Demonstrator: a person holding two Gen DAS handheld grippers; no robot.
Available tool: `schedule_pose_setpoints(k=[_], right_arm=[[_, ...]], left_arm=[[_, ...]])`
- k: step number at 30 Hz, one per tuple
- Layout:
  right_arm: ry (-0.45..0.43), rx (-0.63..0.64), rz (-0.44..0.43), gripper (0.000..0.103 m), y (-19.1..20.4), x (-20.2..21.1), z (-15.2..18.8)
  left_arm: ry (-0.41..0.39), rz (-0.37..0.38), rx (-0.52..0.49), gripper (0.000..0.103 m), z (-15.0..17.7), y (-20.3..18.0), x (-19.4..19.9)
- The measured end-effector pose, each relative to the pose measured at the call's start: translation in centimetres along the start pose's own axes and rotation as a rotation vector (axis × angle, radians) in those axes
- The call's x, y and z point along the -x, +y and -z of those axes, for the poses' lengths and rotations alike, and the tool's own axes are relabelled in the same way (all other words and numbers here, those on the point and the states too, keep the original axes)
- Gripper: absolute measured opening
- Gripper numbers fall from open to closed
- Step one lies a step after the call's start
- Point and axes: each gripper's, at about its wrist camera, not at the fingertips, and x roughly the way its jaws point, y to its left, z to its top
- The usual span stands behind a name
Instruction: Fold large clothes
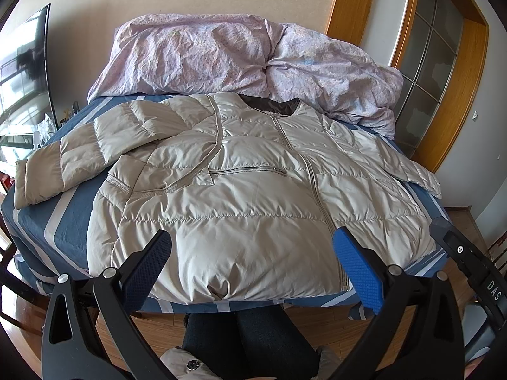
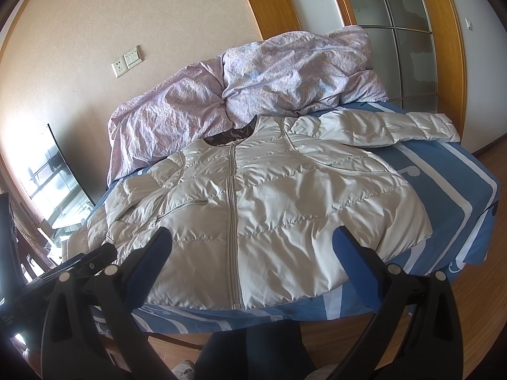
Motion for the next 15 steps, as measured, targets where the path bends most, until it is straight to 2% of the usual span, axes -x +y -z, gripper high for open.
schedule_pose_setpoints(k=[15], right_arm=[[-0.001,0.001,0.001,0.101,-0.06,-0.06,0.09]], left_arm=[[-0.001,-0.001,0.0,0.102,0.0,-0.02,0.01]])
